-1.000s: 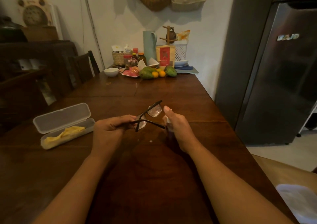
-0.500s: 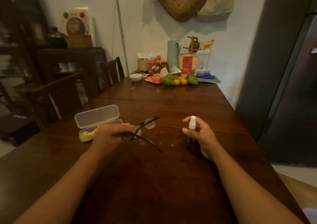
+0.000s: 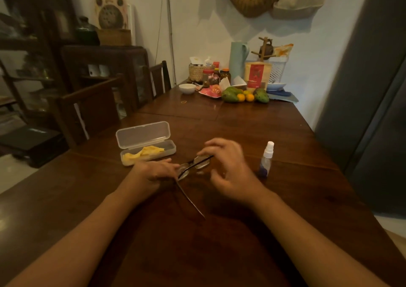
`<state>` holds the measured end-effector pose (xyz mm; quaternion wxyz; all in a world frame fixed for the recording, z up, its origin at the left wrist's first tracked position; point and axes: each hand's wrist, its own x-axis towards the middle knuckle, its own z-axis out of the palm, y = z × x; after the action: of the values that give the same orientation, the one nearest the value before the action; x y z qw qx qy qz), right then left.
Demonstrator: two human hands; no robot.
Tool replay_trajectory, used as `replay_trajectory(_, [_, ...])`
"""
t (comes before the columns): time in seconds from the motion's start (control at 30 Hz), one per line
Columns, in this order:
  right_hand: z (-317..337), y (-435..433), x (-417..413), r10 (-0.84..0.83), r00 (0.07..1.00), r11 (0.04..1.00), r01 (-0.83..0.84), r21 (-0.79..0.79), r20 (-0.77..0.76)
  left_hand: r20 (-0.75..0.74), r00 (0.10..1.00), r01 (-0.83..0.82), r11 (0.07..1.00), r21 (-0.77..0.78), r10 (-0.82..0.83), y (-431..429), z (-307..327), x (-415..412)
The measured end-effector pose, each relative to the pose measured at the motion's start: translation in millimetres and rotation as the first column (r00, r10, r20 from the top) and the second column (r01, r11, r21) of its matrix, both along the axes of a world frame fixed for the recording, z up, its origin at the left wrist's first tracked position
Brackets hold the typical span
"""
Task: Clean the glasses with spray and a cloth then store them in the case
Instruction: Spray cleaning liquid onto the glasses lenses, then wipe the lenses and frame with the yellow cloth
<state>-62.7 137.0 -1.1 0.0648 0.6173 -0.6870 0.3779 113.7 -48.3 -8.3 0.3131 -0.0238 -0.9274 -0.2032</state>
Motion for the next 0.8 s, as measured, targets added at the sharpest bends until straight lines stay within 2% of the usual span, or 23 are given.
replay_trajectory(0.03, [-6.0, -6.0, 5.1, 0.03, 0.999, 0.994, -0.027, 0.109, -0.024, 0.008, 1.0, 0.017, 1.0, 0.013, -0.017, 1.8, 0.6, -0.4])
replay_trajectory(0.1, [-14.0, -12.1, 6.6, 0.049, 0.994, 0.974, -0.026, 0.224, -0.099, 0.01, 0.999, 0.038, 0.999, 0.02, -0.038, 4.1, -0.1, -1.5])
replay_trajectory(0.17, [-15.7, -12.3, 4.4, 0.032, 0.989, 0.968, 0.006, 0.253, -0.147, 0.023, 0.999, 0.049, 0.999, 0.003, -0.049, 4.5, -1.9, -2.9])
replay_trajectory(0.3, [-17.5, -7.1, -0.9, -0.016, 0.992, 0.955, 0.051, 0.291, -0.123, 0.057, 0.998, 0.032, 0.999, 0.035, -0.034, 2.2, -2.6, -4.9])
replay_trajectory(0.53, [-8.5, 10.4, -13.7, 0.008, 1.0, 0.973, -0.009, 0.229, 0.007, 0.064, 0.997, 0.028, 0.999, 0.043, -0.031, -2.4, -1.5, -3.5])
replay_trajectory(0.7, [1.6, 16.8, -26.2, -0.099, 0.994, 0.986, 0.093, 0.138, 0.038, 0.095, 0.994, 0.041, 0.998, 0.051, -0.046, -5.7, -1.2, -3.2])
replay_trajectory(0.8, [17.3, 4.0, -21.9, -0.139, 0.985, 0.986, 0.128, 0.107, 0.106, 0.126, 0.992, 0.021, 0.999, 0.047, -0.027, -7.7, -1.5, -5.1])
